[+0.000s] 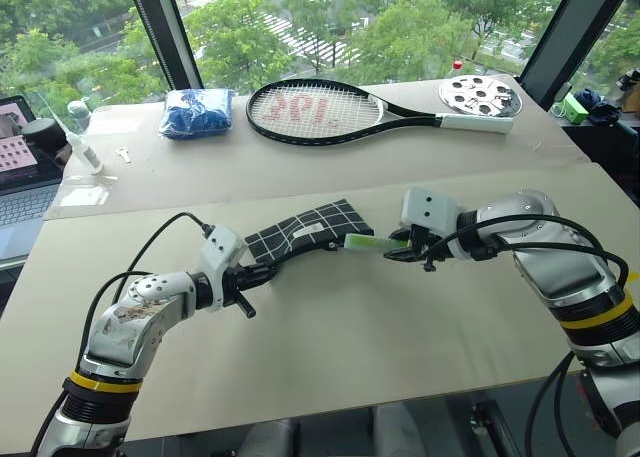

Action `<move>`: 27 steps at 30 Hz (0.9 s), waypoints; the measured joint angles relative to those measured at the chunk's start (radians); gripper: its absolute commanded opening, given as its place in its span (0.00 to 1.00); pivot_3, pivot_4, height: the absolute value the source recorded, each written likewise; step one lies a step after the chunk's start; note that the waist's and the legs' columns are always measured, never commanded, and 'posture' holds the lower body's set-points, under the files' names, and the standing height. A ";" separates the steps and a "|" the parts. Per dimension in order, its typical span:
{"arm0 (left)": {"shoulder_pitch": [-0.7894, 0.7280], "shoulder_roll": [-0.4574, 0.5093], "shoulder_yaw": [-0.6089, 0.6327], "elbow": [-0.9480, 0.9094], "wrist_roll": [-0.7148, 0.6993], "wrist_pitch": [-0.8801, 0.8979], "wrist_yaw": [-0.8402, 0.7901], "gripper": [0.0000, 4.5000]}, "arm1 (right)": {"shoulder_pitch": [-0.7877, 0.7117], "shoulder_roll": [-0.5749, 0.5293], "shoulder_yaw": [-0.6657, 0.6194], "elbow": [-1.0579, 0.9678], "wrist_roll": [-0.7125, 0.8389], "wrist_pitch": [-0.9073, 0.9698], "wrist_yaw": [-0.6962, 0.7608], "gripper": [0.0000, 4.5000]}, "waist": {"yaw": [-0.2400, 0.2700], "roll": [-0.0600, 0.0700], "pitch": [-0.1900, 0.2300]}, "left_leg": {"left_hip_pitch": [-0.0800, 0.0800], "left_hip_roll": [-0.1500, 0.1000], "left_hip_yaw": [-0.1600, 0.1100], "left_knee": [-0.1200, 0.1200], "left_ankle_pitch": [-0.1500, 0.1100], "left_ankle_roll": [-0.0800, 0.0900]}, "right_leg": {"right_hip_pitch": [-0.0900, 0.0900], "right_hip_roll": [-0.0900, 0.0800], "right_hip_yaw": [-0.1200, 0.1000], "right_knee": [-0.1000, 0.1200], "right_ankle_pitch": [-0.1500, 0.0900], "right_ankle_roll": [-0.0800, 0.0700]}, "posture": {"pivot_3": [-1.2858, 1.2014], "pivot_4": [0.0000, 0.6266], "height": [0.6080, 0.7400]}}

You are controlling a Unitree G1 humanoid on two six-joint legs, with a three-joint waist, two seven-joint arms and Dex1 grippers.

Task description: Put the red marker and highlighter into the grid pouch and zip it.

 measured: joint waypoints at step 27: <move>0.000 -0.001 0.001 -0.001 0.000 0.000 -0.002 0.00 | -0.055 0.046 0.003 0.177 -0.064 -0.033 -0.047 0.23 | -0.001 0.000 0.000 | 0.000 0.000 0.000 0.000 0.000 0.000 | 0.000 0.000 0.000 0.000 0.000 0.000 | 0.52 0.24 1.00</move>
